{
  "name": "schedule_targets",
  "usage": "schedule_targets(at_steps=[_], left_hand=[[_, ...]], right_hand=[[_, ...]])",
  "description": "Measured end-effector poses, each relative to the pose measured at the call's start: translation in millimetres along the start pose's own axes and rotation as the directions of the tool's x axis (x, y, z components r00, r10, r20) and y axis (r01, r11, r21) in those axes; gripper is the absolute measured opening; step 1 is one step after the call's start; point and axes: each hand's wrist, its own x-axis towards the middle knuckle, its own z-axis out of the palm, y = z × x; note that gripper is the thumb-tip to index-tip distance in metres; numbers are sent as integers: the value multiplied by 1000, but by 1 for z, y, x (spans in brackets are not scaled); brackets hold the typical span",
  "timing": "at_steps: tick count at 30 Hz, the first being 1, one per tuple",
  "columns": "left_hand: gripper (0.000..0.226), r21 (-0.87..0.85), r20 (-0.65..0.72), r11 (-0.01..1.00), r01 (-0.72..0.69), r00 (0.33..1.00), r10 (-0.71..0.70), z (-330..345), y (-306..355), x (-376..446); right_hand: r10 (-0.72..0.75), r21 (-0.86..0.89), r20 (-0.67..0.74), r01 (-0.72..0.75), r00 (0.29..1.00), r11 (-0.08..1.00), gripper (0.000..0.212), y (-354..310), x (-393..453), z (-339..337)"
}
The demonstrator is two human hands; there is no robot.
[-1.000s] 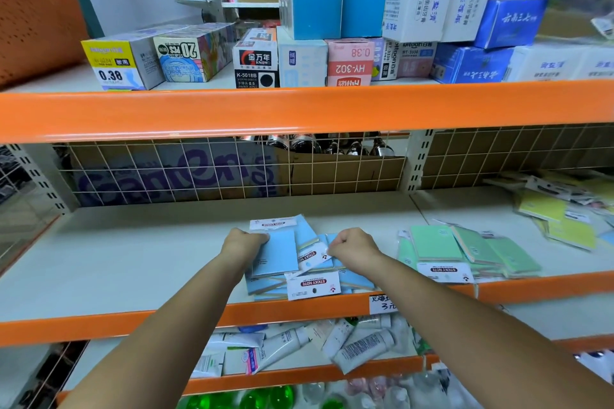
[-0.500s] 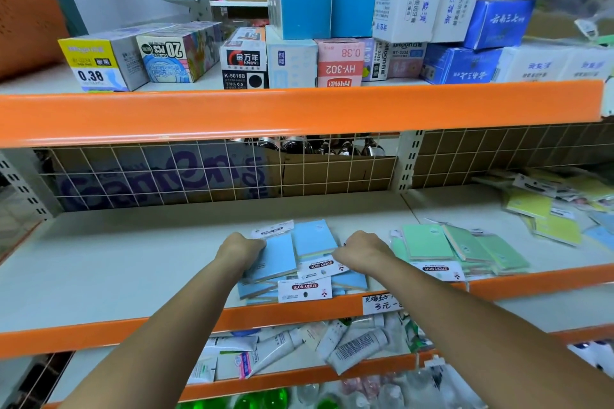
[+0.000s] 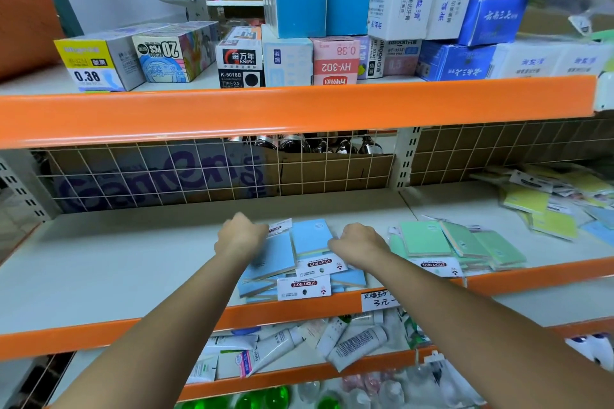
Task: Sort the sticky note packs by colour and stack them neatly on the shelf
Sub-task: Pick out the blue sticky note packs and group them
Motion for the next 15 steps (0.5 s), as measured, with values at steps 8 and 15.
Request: schedule_targets(at_steps=[8, 15], left_hand=[[35, -55, 25, 988, -145, 989, 146, 15, 35, -12], [25, -122, 82, 957, -261, 959, 272, 40, 85, -47]], right_hand=[[-16, 69, -56, 20, 998, 997, 19, 13, -11, -18], [-40, 154, -136, 61, 990, 986, 22, 47, -15, -47]])
